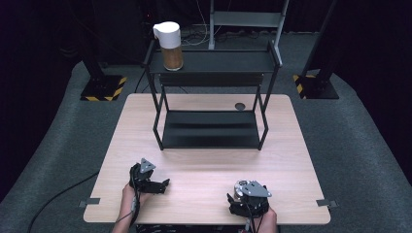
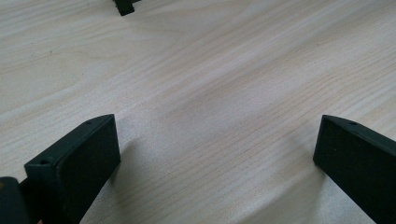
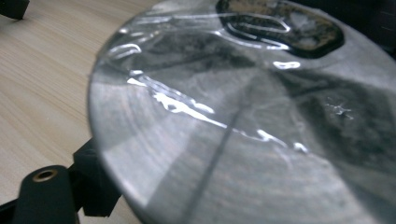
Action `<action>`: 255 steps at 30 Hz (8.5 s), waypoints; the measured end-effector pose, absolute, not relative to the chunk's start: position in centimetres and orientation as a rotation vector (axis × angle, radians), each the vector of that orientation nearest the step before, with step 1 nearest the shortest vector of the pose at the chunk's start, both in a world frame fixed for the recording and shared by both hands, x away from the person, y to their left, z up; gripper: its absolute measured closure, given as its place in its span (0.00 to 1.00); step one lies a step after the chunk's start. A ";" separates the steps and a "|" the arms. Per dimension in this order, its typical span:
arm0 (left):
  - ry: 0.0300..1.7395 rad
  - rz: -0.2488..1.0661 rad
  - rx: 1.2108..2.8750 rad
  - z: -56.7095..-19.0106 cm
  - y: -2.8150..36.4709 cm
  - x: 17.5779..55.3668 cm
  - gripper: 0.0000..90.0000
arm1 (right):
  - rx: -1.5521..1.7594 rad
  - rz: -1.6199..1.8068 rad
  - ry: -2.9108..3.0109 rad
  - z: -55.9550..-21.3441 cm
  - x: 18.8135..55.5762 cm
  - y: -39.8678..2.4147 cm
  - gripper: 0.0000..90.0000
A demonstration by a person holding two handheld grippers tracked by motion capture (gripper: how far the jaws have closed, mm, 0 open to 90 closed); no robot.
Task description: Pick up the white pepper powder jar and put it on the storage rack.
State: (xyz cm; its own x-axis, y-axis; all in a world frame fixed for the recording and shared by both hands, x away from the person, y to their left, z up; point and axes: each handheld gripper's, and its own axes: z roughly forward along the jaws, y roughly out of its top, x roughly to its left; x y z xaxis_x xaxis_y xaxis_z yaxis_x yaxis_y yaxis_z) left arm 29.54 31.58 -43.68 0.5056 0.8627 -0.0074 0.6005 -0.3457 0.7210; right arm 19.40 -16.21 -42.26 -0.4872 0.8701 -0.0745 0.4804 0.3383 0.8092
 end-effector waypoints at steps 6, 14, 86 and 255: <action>1.192 0.499 2.075 -43.7 31.6 29.5 0.00 | 1.190 1.005 2.149 -42.1 19.9 -16.4 0.32; 1.193 0.499 2.074 -43.7 31.6 29.5 0.00 | 1.205 1.025 2.146 -42.2 19.9 -16.7 0.33; 1.169 0.496 2.086 -43.7 31.6 29.6 0.00 | 1.173 1.040 2.086 -35.4 32.7 -18.1 0.34; 1.175 0.497 2.082 -43.7 31.6 29.6 0.00 | 1.030 1.163 1.993 -13.4 40.5 -20.2 0.34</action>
